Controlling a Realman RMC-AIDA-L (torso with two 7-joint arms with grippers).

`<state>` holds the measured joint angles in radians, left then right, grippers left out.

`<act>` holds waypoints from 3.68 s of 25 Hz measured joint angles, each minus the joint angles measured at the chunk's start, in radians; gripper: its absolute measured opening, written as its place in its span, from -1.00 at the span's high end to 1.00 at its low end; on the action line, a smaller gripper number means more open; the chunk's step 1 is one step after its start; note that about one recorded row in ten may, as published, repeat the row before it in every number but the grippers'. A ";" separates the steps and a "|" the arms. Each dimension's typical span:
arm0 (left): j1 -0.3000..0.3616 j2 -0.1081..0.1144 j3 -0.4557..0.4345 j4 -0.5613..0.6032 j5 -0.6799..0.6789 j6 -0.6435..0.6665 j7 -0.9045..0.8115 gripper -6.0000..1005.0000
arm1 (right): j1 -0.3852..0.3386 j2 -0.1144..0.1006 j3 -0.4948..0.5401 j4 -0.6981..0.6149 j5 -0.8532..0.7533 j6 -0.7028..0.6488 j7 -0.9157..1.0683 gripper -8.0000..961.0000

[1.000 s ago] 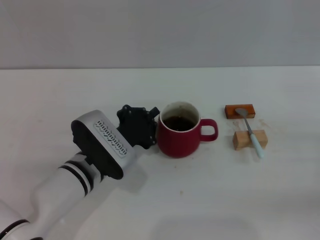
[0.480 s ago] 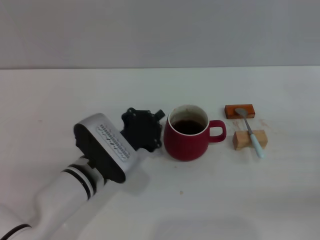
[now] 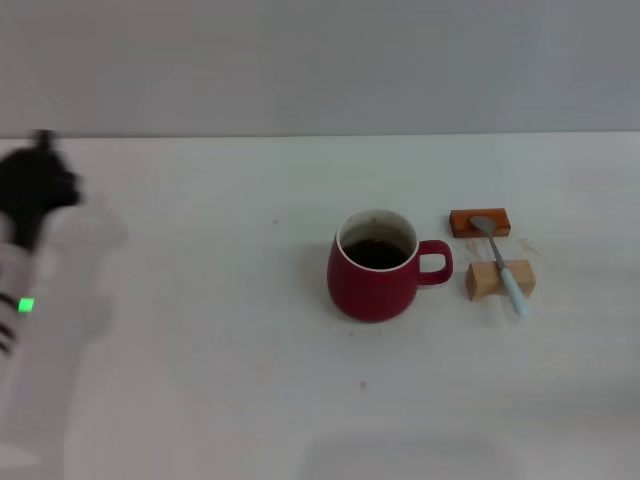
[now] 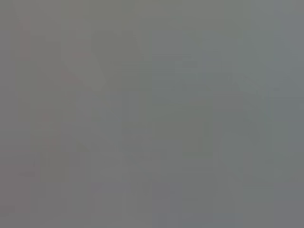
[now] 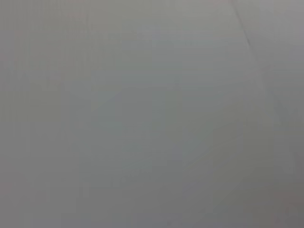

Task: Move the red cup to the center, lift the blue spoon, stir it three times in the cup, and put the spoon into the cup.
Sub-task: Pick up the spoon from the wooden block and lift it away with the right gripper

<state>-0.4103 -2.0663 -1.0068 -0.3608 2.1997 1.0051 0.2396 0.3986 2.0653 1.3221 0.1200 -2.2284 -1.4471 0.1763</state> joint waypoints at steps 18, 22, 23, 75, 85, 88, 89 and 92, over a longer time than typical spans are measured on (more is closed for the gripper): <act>0.004 0.008 -0.203 0.077 0.006 0.166 -0.331 0.56 | -0.061 0.023 -0.118 0.053 -0.071 0.019 0.000 -0.51; -0.004 0.011 -0.212 0.076 0.007 0.162 -0.340 0.29 | -0.194 0.025 -0.217 0.244 -0.064 0.057 -0.123 -0.51; -0.007 0.011 -0.213 0.077 0.007 0.160 -0.338 0.22 | -0.194 0.025 -0.217 0.244 -0.064 0.057 -0.123 -0.51; -0.058 0.013 -0.213 0.167 0.008 0.146 -0.330 -0.72 | -0.189 0.023 -1.044 0.385 0.364 0.289 -0.256 -0.51; -0.054 0.010 -0.213 0.161 0.008 0.153 -0.330 -0.72 | -0.138 0.022 -1.049 0.343 0.364 0.357 -0.208 -0.51; -0.053 0.009 -0.213 0.159 0.008 0.155 -0.330 -0.72 | -0.133 0.020 -1.055 0.341 0.361 0.364 -0.208 -0.51; -0.053 0.009 -0.213 0.158 0.008 0.155 -0.330 -0.72 | -0.132 0.020 -1.056 0.341 0.360 0.364 -0.208 -0.51; -0.053 0.009 -0.212 0.156 0.008 0.159 -0.331 -0.72 | -0.132 0.020 -1.056 0.339 0.360 0.364 -0.213 -0.51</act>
<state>-0.4632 -2.0573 -1.2191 -0.2045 2.2074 1.1637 -0.0913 0.2669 2.0852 0.2662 0.4594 -1.8681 -1.0829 -0.0369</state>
